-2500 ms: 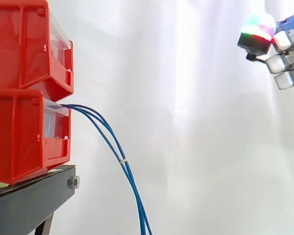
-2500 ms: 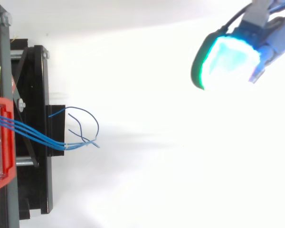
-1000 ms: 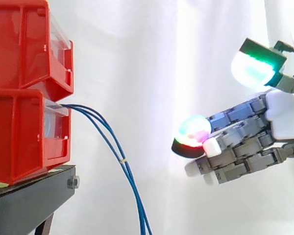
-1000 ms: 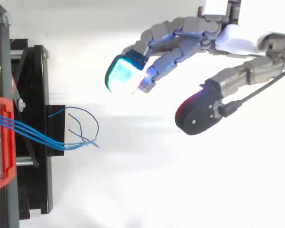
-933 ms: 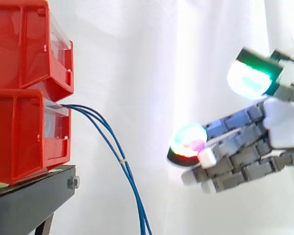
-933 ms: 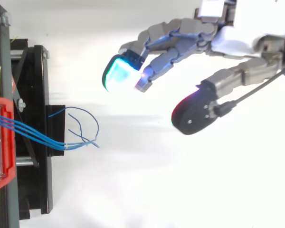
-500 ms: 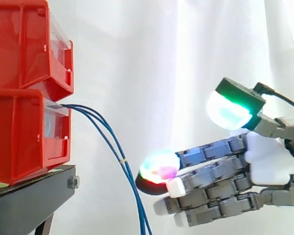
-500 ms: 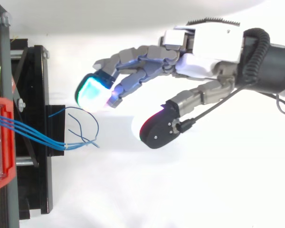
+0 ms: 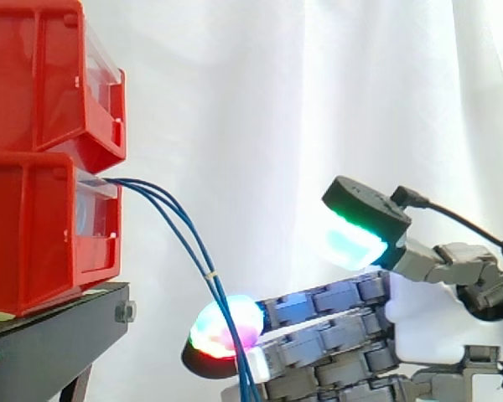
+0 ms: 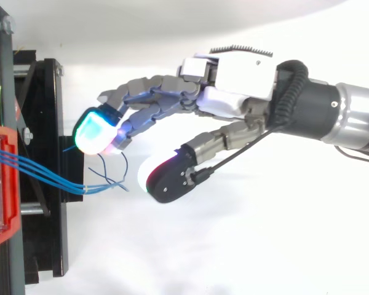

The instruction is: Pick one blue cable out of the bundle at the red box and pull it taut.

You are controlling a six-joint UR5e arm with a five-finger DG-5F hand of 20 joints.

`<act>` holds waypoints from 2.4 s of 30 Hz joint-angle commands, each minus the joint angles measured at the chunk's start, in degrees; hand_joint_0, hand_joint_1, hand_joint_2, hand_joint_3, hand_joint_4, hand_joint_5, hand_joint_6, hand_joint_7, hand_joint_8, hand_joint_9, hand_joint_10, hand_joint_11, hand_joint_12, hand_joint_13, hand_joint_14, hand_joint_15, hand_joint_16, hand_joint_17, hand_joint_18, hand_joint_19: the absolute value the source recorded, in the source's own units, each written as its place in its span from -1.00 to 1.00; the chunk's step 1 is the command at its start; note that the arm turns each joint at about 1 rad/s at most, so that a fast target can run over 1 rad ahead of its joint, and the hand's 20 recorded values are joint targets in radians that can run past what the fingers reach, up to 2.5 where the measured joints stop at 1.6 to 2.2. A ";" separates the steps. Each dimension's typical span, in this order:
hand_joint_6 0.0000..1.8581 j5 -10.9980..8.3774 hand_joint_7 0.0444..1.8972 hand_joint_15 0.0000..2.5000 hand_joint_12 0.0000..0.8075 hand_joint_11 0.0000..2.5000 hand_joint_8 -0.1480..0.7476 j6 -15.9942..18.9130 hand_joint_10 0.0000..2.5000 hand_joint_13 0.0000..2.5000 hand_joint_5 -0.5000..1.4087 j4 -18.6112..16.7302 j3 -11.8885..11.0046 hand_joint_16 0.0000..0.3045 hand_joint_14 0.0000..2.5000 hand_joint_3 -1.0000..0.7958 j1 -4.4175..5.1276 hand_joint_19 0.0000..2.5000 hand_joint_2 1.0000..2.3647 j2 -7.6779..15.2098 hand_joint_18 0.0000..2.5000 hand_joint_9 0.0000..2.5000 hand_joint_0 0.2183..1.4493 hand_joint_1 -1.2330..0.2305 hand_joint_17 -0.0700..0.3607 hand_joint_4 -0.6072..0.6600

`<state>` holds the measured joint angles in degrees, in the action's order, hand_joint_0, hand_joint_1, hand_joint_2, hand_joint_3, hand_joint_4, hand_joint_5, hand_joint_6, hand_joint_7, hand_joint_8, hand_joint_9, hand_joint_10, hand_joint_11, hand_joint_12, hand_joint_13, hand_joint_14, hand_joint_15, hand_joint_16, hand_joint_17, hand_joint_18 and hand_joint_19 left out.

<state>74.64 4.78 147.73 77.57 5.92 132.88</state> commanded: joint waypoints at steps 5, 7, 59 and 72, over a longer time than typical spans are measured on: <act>-0.46 0.42 0.06 -0.94 -0.22 -0.82 -0.11 1.82 -1.00 -1.00 -0.58 2.21 -6.82 -0.65 -1.00 -0.44 0.14 -1.00 -1.00 4.67 -1.00 -0.70 -0.41 -0.52 -0.12 0.35; -0.46 0.77 0.10 -0.95 -0.24 -0.85 -0.13 3.13 -0.99 -1.00 -0.59 4.32 -9.63 -0.66 -1.00 -0.36 0.14 -1.00 -0.99 6.16 -1.00 -0.77 -0.41 -0.52 -0.14 0.31; -0.07 4.64 -0.10 -0.92 -0.16 -0.76 -0.01 2.61 -1.00 -0.98 -0.66 4.24 -11.48 -0.62 -1.00 -0.05 0.14 -1.00 -0.98 6.51 -1.00 -0.71 -0.39 -0.42 -0.07 0.13; -0.02 6.22 -0.15 -0.93 -0.20 -0.76 -0.05 2.08 -0.99 -0.96 -0.70 5.29 -13.76 -0.64 -1.00 -0.19 -0.39 -1.00 -0.98 5.99 -1.00 -0.73 -0.27 -0.54 -0.09 0.23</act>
<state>80.50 7.10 152.61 64.03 5.66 139.24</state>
